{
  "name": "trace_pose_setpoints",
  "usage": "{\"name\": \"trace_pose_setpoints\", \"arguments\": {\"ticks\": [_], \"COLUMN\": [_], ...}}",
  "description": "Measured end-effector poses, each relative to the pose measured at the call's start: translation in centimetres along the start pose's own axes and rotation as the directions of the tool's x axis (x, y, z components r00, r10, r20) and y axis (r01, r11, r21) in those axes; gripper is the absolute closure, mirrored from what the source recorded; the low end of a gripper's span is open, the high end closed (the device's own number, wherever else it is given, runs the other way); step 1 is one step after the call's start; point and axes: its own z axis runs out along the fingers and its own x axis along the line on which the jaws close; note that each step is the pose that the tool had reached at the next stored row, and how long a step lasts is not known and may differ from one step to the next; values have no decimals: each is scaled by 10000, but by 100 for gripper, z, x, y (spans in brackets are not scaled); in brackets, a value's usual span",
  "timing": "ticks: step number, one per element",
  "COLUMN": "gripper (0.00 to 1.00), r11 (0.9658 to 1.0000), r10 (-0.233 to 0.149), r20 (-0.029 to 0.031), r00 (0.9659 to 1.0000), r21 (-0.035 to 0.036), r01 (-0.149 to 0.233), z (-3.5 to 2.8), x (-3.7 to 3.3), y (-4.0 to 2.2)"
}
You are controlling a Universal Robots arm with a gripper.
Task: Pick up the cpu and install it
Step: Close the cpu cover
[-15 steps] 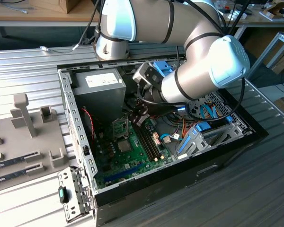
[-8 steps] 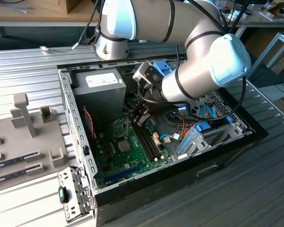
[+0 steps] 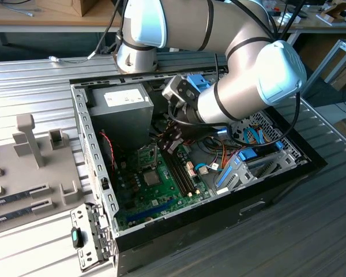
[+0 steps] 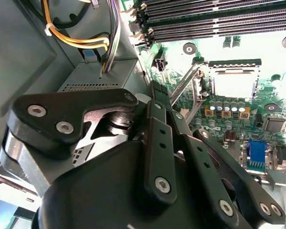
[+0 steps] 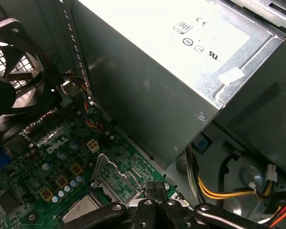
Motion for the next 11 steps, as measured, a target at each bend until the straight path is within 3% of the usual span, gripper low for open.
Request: {"name": "trace_pose_setpoints", "arguments": {"ticks": [7, 11], "gripper": [89, 89], "r11": [10000, 10000], "r10": [1, -16], "r20": [-3, -8], "r00": [10000, 10000], "r21": [0, -18], "r01": [-1, 16], "z": [-6, -73], "x": [-5, -18], "y": [7, 35]}}
